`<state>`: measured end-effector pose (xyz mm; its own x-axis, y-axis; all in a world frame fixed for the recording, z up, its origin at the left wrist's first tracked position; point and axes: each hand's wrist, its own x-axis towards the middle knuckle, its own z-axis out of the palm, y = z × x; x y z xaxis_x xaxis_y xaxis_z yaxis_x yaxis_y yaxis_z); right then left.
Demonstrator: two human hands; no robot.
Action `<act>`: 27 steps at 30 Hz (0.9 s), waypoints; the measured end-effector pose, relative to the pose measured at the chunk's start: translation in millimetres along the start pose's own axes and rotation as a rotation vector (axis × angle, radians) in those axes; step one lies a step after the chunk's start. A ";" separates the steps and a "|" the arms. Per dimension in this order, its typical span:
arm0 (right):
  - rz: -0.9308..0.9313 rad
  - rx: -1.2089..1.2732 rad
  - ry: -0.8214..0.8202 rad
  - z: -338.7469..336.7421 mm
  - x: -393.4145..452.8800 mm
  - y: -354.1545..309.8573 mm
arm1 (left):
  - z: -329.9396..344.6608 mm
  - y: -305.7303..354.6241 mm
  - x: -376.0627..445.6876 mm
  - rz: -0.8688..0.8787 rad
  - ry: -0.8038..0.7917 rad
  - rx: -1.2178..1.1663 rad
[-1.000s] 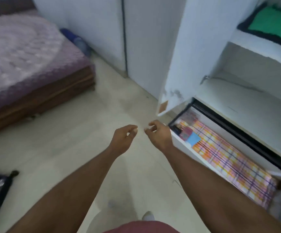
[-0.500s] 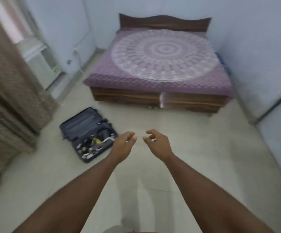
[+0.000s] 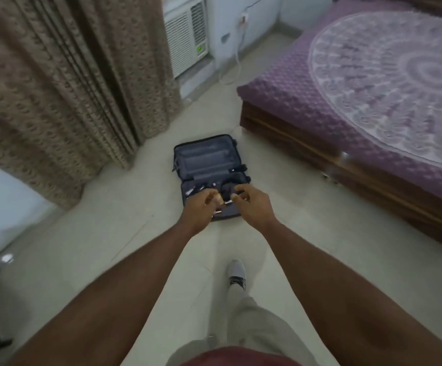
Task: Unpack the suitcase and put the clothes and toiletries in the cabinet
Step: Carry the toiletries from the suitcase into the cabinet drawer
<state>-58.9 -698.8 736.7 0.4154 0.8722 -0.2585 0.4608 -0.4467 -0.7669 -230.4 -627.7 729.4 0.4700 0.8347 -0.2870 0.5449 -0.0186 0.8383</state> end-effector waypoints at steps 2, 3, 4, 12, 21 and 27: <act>0.003 -0.018 -0.061 8.7 46.7 2.1 | -5.0 -14.4 37.2 -0.044 0.042 -0.014; 0.007 -0.027 -0.092 14.1 70.6 4.9 | -7.1 -22.6 55.6 -0.068 0.060 -0.007; 0.012 -0.036 -0.119 20.5 95.9 7.6 | -8.8 -31.0 74.4 -0.096 0.068 0.006; 0.091 -0.071 -0.287 120.6 286.2 51.8 | -1.0 -130.1 231.1 -0.315 0.070 -0.024; 0.132 -0.264 -0.413 303.0 447.0 251.2 | 90.0 -387.4 399.8 -0.405 -0.038 0.017; 0.010 -0.516 -0.596 417.5 523.0 393.5 | 151.2 -543.2 473.7 -0.335 -0.063 0.145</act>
<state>12.2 -335.2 54.5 -0.0018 0.7624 -0.6471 0.8260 -0.3636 -0.4307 -198.8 -305.4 67.9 0.2878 0.7722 -0.5664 0.7663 0.1690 0.6199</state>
